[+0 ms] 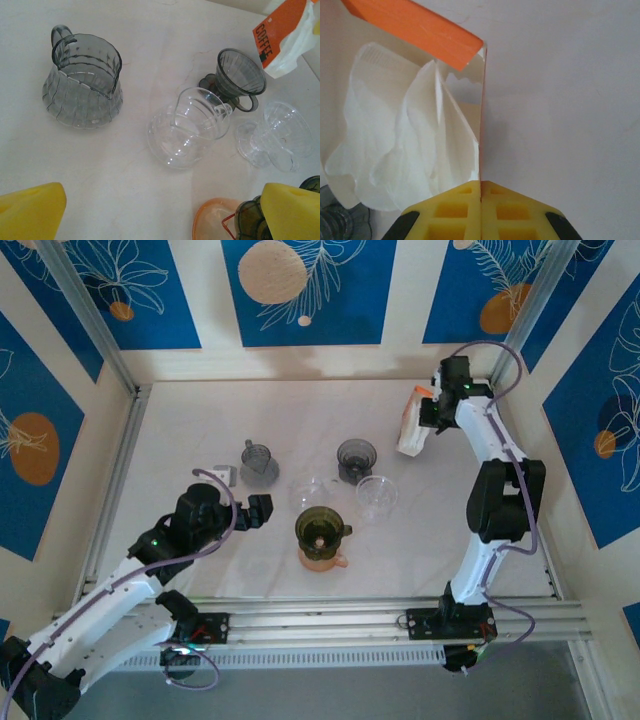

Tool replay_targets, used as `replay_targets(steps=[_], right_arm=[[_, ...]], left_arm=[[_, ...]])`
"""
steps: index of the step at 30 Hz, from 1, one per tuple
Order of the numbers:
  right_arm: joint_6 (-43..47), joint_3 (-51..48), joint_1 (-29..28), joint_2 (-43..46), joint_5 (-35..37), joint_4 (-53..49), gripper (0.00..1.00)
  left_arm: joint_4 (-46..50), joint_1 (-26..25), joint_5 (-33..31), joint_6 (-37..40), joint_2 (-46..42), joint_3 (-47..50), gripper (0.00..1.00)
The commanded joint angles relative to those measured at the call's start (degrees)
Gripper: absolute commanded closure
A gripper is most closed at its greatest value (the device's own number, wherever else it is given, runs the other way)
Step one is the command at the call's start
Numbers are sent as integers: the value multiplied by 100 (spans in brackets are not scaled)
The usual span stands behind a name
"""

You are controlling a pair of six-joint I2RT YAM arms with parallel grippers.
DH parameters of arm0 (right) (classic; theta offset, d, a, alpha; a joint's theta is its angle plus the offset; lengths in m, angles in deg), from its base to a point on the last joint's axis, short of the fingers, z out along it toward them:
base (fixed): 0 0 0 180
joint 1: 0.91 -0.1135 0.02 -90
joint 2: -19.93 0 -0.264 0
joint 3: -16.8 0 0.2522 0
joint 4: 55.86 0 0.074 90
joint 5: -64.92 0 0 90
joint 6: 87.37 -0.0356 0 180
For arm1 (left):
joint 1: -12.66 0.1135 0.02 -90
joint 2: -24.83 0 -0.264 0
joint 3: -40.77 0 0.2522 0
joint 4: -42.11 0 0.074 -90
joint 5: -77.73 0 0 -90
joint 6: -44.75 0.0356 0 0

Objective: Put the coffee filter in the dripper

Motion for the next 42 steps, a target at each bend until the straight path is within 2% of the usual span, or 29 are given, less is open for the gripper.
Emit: replay_targets(steps=[1,6,12,14,18,21,28,34,37,42], right_arm=[[479,434,-169,-345,277,-321,92],[733,928,-384,-859,509,-460,92],[784,1166,-432,-1075,472,-484,90],[801,1183,-471,-1091,488,-465,87],[767,1194,-511,-1076,568,-453,75],[669,1079,-502,-900,674,-349,68],[284,547,-494,-98,703,24,65],[-121,318,-593,420,378,248,59],[-347,512,-684,255,-35,-14,61],[-755,1254,-794,-456,63,-746,73]], left_arm=[[-29,63,-4,28,19,-34,0],[-7,71,-1,-9,23,-55,0],[34,84,-19,-37,78,-104,0],[25,80,-21,-37,109,-121,0],[12,86,1,-55,186,-147,0],[16,87,23,-55,249,-190,0],[-30,89,60,-55,295,-227,0],[-268,93,197,-95,300,-115,0],[-318,87,191,-125,295,-78,0],[-232,92,164,-125,306,-121,0]])
